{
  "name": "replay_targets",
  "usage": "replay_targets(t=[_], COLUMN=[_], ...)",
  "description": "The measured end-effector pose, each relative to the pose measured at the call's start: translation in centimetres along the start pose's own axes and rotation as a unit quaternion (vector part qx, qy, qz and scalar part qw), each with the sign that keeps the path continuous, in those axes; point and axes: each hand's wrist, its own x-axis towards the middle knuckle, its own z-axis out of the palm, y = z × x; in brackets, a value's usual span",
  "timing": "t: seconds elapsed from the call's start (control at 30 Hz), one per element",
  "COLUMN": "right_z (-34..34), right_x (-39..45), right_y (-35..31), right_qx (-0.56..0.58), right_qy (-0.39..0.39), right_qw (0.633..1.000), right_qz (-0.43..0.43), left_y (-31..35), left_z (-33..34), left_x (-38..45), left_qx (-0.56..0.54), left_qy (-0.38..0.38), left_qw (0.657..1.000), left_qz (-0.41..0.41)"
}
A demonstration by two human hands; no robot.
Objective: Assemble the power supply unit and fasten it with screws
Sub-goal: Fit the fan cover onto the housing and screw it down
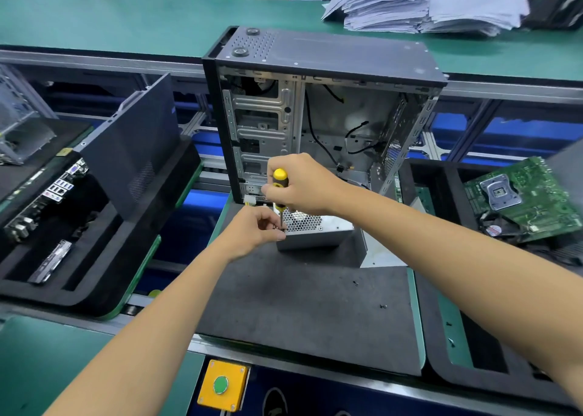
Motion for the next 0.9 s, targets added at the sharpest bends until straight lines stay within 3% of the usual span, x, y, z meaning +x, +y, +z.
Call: replay_targets(t=[0.13, 0.3, 0.5, 0.9], right_z=[-0.6, -0.8, -1.1, -0.5], right_x=[0.2, 0.5, 0.4, 0.3], right_y=[-0.3, -1.5, -2.5, -2.6], right_qx=[-0.096, -0.23, -0.282, -0.343], right_qy=[-0.01, -0.089, -0.148, -0.118], right_qw=[0.994, 0.961, 0.94, 0.925], right_qz=[-0.05, -0.122, -0.124, -0.108], left_y=[0.0, -0.1, -0.1, 0.2], left_z=[0.0, 0.1, -0.2, -0.1], left_x=[-0.1, 0.0, 0.2, -0.1], left_qx=[0.0, -0.022, 0.014, 0.021], left_qy=[-0.001, 0.007, -0.009, -0.006], left_qw=[1.0, 1.0, 1.0, 1.0], left_qz=[0.004, -0.008, 0.012, 0.017])
